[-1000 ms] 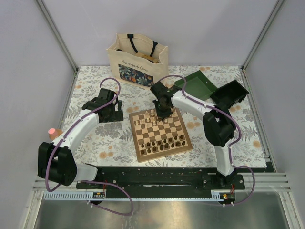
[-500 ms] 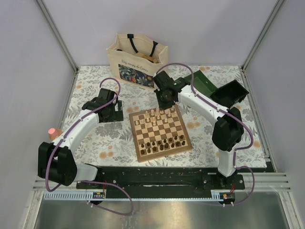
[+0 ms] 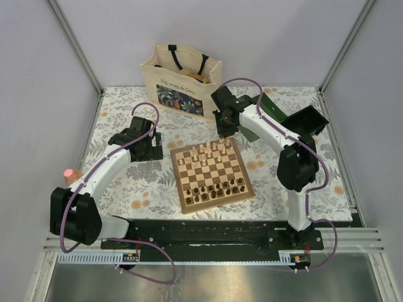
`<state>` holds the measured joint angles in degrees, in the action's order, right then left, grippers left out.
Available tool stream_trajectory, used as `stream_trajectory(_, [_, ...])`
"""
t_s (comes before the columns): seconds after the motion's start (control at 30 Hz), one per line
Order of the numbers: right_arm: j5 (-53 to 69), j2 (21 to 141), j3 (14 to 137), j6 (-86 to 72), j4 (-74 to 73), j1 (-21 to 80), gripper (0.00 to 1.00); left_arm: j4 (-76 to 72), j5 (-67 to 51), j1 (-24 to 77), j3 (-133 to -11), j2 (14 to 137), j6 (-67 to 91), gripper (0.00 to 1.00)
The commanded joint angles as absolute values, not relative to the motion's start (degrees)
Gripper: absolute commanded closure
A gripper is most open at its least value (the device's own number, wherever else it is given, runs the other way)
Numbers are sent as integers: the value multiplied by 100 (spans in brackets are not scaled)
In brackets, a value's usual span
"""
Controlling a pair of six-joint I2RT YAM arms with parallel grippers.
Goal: Set up the chess pieces on the board
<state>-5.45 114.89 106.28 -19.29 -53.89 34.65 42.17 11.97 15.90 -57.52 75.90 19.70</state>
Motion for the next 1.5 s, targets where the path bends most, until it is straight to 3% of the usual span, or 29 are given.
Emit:
stream_trajectory(0.0, [-598,11698,10854,-1907,-5239,3375,86,4131,1116,1573,-5739,7453,1925,1])
stream_trajectory(0.57, [-659,12339,11057,-1899,-5098,3287,86,4131,1107,1582,-5757,7488,1925,1])
stream_trajectory(1.13, [-589,12393,10855,-1907,-5019,3278,80,4131,1125,1573,-5774,7532,1916,1])
stream_trajectory(1.47, [-545,12357,10740,-1890,-5036,3270,82,4131,1134,1573,-5766,7541,1916,1])
